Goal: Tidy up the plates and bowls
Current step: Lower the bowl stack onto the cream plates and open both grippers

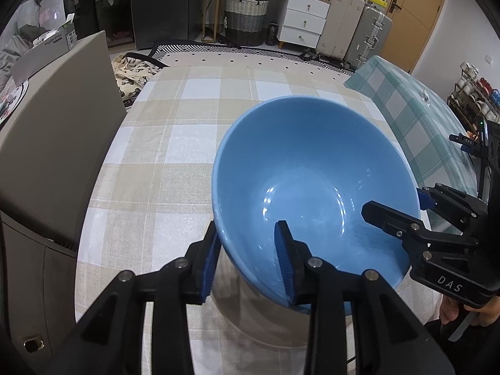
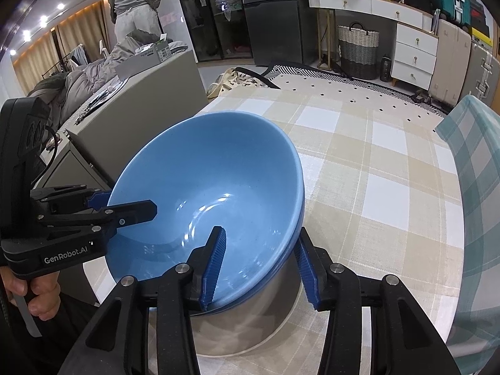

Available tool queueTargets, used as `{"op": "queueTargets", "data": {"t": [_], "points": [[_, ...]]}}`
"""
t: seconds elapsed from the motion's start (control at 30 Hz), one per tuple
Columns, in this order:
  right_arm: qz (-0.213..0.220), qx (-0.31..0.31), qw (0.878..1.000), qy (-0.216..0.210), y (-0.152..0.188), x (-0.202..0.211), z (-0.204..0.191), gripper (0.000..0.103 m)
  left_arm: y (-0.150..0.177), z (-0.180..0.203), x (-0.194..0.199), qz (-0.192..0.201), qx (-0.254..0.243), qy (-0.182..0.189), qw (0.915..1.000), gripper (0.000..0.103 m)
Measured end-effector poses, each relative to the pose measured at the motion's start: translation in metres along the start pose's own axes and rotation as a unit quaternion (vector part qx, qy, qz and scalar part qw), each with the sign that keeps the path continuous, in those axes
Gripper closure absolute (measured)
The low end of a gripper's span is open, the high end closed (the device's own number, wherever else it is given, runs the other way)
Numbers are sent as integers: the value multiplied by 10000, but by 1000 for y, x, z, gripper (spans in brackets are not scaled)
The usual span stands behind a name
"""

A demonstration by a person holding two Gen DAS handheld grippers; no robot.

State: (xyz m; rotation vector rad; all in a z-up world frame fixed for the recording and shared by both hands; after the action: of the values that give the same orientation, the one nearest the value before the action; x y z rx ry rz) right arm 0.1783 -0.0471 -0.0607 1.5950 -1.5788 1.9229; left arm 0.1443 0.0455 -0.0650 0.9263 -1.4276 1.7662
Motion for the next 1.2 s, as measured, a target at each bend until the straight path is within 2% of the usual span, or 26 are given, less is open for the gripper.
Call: {"op": "queueTargets", "data": {"t": [0.17,0.27,0.33,0.4,0.5,0.6,0.67,0.73,0.77,0.83,0.9,1.2], "points": [[7,32,10000,-21,0,0,1,55,-1,0,-1,-1,7,74,10000,65],[35,41,10000,-60,-1,1,2,50,-2,1,0,46,-12,117,9999,61],[95,44,9999,-77,-2,4,2,36,-4,0,1,64,-34,148,9999,54],[149,36,9998,-130,-3,6,2,30,-4,-1,0,46,-21,131,9999,47],[185,21,9997,-148,-5,9,4,23,-3,0,-2,7,-16,181,9998,46],[179,33,9998,-118,-3,9,4,19,-2,0,-2,4,-54,158,9999,39],[172,56,9998,-91,-3,9,5,17,-2,-1,-1,33,-65,178,9998,33],[188,86,9998,-54,-1,10,6,15,-4,-3,1,116,-44,206,9997,17],[206,113,9997,-16,-1,10,7,15,-4,-4,2,154,-59,217,9996,16],[254,176,9995,88,0,12,9,4,-5,-6,4,214,-99,189,9995,5],[361,214,9990,162,0,16,11,1,-5,-8,7,313,-123,160,9993,0],[741,407,9963,170,10,39,3,1,8,-16,31,772,-347,138,9963,0]]}}
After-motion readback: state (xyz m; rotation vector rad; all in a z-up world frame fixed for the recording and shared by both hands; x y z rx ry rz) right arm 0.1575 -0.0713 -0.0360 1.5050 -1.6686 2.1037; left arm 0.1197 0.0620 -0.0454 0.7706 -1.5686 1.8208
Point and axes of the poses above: each gripper's, at about its wrist camera, not at the fingertips, and x roughly against the way its jaws point, z to its right, y to its underside, the point moved 8 cm from there along -x, roughly the way its jaws point, and after that the axes turned 1 degree about -z, right-handed, at the moved point
